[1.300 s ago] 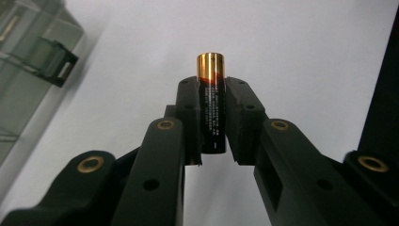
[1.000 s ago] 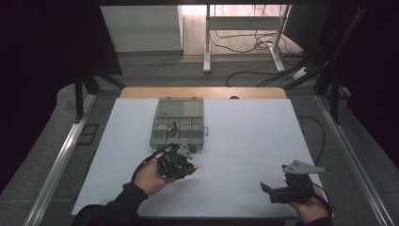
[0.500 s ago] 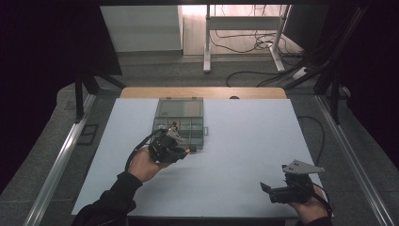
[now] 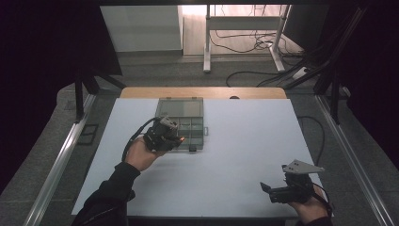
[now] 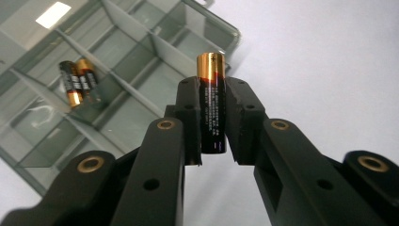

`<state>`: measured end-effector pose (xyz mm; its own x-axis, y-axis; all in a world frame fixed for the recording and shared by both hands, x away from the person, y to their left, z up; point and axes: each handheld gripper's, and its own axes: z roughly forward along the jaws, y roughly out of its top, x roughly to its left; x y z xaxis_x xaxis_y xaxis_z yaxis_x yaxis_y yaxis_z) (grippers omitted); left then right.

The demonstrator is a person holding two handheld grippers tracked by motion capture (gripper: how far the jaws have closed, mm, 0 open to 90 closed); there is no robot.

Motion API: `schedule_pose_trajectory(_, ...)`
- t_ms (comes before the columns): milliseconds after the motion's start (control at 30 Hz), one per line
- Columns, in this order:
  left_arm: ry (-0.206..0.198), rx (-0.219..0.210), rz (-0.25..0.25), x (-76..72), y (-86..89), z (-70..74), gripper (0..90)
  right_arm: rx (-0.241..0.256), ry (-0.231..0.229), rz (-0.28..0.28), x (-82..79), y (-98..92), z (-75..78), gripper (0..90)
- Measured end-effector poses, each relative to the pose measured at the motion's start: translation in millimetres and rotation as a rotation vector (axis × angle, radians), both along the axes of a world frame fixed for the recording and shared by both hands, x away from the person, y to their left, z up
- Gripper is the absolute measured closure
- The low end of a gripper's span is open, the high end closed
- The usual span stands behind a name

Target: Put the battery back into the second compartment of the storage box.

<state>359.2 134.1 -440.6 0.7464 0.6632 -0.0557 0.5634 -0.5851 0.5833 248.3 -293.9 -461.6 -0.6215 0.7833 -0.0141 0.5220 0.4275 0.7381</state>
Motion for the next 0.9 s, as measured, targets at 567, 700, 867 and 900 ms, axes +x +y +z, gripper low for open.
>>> schedule_pose_trajectory(567, -0.005, 0.010, 0.103, 33.4, 13.4, 3.1, 76.6, 0.000, 0.001, 0.001, 0.2, -0.1, -0.1, 0.0)
schedule_pose_trajectory(700, 0.000, 0.008, 0.144, 44.4, 18.0, -1.3, 76.6, 0.000, 0.001, 0.001, 0.2, -0.1, -0.1, 0.0)
schedule_pose_trajectory(867, 0.006, 0.014, 0.172, 54.3, 20.9, -6.7, 76.6, -0.001, 0.003, 0.002, 0.2, 0.1, -0.2, 0.0)
schedule_pose_trajectory(900, 0.008, 0.013, 0.182, 57.5, 21.5, -8.3, 76.5, -0.001, 0.003, 0.003, 0.2, 0.1, -0.2, 0.0)
